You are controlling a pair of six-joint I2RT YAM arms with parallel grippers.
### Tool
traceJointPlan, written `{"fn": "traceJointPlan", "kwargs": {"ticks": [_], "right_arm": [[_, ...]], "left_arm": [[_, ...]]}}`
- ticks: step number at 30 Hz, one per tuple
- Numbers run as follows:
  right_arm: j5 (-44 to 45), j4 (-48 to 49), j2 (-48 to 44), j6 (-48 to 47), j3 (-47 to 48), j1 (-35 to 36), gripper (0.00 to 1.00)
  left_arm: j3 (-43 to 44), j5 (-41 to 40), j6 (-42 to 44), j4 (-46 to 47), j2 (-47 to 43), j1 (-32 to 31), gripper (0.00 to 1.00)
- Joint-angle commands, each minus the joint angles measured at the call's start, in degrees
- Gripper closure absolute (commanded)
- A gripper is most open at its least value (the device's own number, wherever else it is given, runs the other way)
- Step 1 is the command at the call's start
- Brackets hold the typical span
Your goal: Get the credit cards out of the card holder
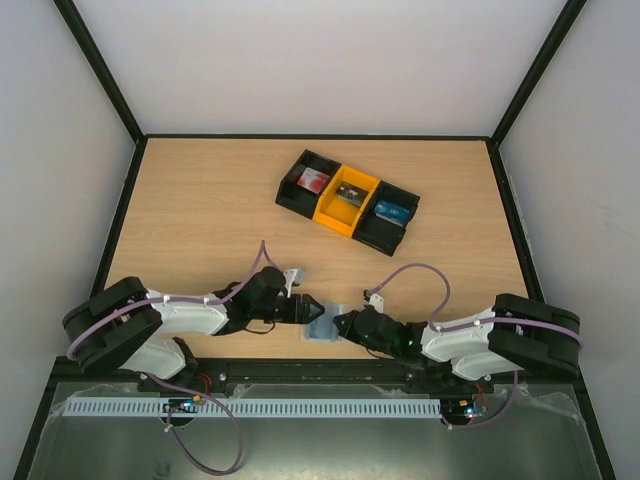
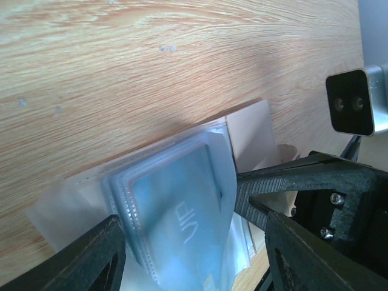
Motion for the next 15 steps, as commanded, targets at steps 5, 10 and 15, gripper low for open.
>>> {"fn": "traceJointPlan", "kwargs": {"ticks": [5,10,15], "right_arm": [[2.01,-2.84,1.77,0.4,-1.34,0.36,0.98],[1.88,-2.66,1.99,0.58,-1.35,0.36,0.98],[1.83,-2.47,2.04,0.42,-1.35,0.32,0.98]], "left_arm": [[0.48,0.07,0.74,-0.81,-0.46,-0.27,0.34],[-0.42,3.02,-1.32,4.01,0.3,-0.28,0.35],[-0.52,4.46,-2.05,5.61,0.28,-0.27,0.35]]}}
